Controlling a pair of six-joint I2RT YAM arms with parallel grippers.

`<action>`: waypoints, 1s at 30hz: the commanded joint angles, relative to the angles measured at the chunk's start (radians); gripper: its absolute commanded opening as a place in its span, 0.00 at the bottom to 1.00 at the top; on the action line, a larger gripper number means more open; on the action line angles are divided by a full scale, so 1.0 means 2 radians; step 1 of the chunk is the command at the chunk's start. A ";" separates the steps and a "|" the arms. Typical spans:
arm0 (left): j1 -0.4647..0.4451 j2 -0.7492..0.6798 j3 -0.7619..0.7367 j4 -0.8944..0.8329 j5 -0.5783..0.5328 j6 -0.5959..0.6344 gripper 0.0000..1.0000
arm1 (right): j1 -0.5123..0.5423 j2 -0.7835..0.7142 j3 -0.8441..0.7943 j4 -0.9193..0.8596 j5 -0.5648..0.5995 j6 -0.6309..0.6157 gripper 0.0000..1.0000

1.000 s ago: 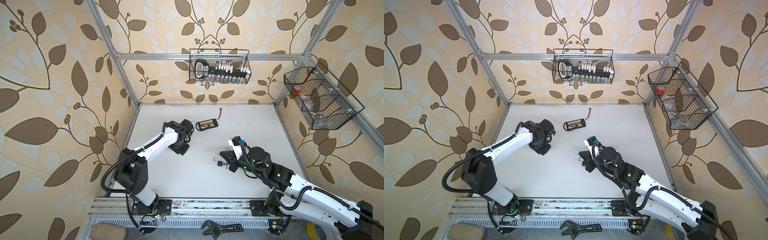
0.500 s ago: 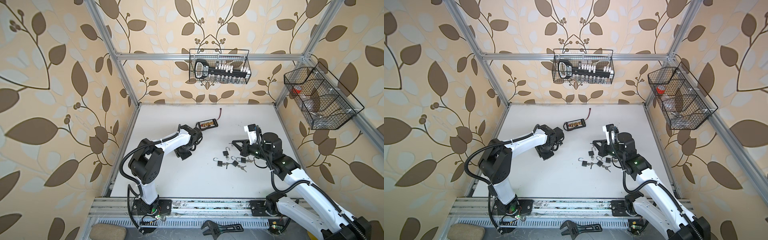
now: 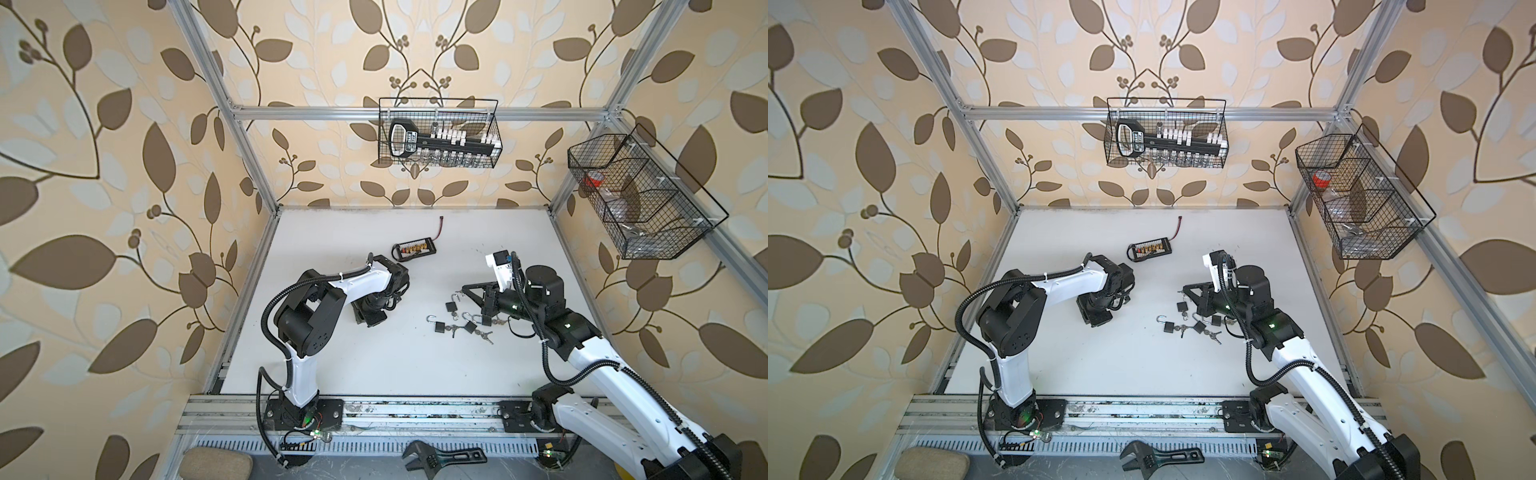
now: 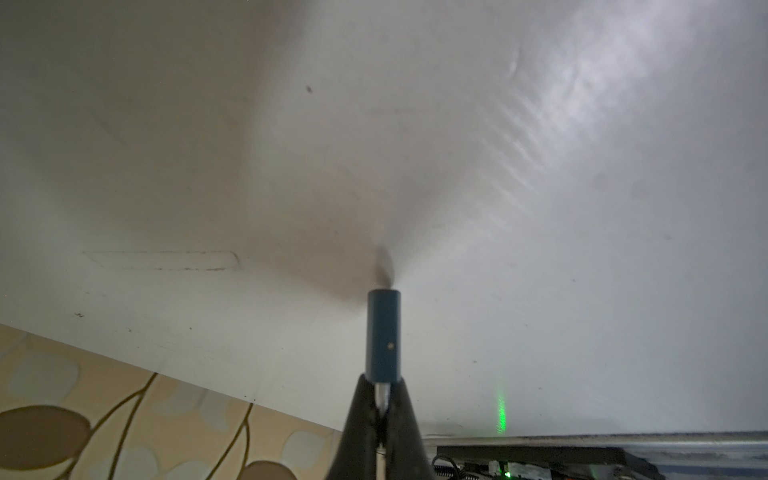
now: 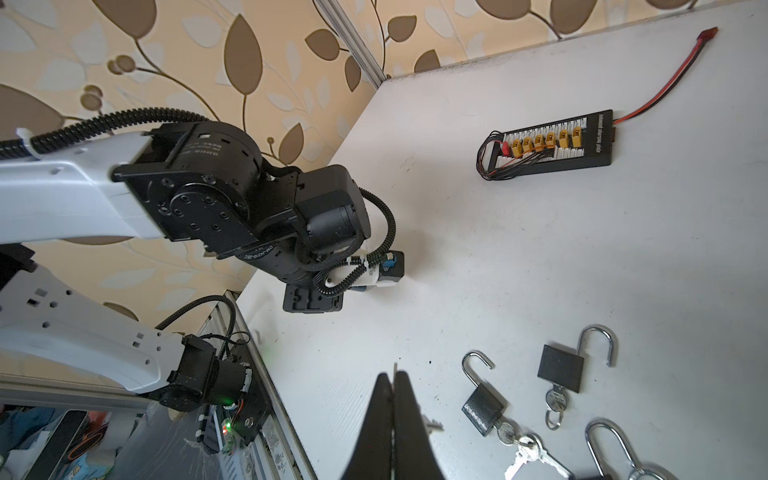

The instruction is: Lock with the key

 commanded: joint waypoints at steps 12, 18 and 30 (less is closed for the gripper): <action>-0.004 0.015 0.025 -0.028 0.000 0.000 0.24 | -0.003 -0.003 -0.011 -0.004 -0.017 -0.009 0.00; -0.003 0.011 0.030 -0.023 -0.029 -0.008 0.25 | -0.002 -0.007 -0.012 -0.004 -0.019 -0.009 0.00; 0.000 -0.033 0.036 0.001 0.066 -0.001 0.36 | -0.002 -0.010 -0.016 -0.005 -0.018 -0.010 0.00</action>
